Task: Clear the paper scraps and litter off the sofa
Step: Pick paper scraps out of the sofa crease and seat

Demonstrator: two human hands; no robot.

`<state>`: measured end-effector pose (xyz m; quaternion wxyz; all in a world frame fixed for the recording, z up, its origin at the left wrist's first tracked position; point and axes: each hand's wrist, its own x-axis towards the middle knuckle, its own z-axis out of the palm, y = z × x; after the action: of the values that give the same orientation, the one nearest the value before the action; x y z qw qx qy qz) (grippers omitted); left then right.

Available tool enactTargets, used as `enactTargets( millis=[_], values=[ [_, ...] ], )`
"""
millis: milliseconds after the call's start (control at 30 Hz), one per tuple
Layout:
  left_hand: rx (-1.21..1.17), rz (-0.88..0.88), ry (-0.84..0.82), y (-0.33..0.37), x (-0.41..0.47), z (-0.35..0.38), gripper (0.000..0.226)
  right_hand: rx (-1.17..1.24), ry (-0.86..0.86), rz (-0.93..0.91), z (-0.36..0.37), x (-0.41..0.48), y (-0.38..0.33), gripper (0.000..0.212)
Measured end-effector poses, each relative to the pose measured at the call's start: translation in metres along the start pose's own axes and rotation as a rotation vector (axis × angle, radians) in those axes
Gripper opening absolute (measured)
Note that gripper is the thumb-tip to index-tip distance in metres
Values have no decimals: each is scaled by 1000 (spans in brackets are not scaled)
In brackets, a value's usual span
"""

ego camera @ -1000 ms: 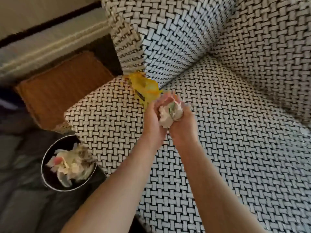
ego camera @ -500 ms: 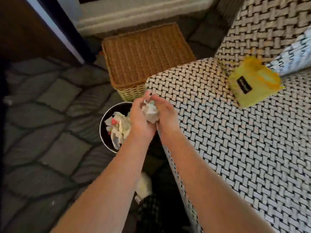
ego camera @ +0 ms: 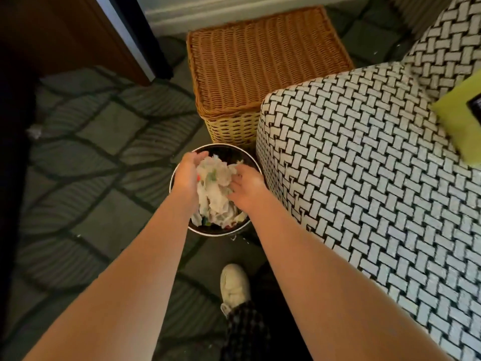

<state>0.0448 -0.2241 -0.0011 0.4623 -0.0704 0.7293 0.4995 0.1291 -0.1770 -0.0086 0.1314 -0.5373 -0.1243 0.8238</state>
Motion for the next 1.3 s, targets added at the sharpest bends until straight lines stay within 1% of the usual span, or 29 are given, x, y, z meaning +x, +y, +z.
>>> enactTargets(
  millis=[33,67,100,133,167,233,267,367,433,467,533,667,767,933,1067,1133,1300],
  values=[
    [27,-25,-6,-2,-1,-4,19,37,-54,38,-6,-1,1,44],
    [54,-55,-13,-4,-2,-8,26,52,-88,60,-12,-2,2,45],
    [73,-69,-16,-7,-4,-12,44,30,-101,64,-18,-3,5,46],
    [61,-77,-10,-9,-8,-14,57,-2,-105,52,-24,-4,8,47],
    [42,-47,-3,-9,-13,-14,55,-22,-114,42,-29,-7,10,47],
    [34,53,-15,-6,-22,-11,26,-63,-163,34,-32,-15,10,47],
    [2,72,-34,-2,-28,-6,18,-81,-200,17,-32,-23,7,46],
    [-74,120,-112,11,-48,12,15,-111,-285,-79,-29,-53,-8,40],
    [-120,121,-165,20,-61,30,13,-172,-304,-175,-36,-75,-24,35],
    [-144,114,-181,22,-68,37,13,-202,-285,-210,-44,-86,-32,35],
    [-158,114,-240,29,-89,63,14,-174,-212,-290,-70,-107,-54,33],
    [-127,139,-419,32,-134,124,14,53,-122,-406,-128,-144,-92,24],
    [-81,116,-591,22,-177,179,14,184,-39,-486,-181,-179,-115,19],
    [113,60,-850,-12,-239,259,19,317,85,-588,-269,-231,-131,21],
    [237,25,-910,-46,-281,313,20,431,198,-637,-335,-265,-127,24],
    [301,2,-954,-68,-305,338,20,486,251,-658,-372,-283,-119,22],
    [446,-25,-1061,-111,-353,379,21,604,317,-687,-440,-320,-101,20]
  ],
)
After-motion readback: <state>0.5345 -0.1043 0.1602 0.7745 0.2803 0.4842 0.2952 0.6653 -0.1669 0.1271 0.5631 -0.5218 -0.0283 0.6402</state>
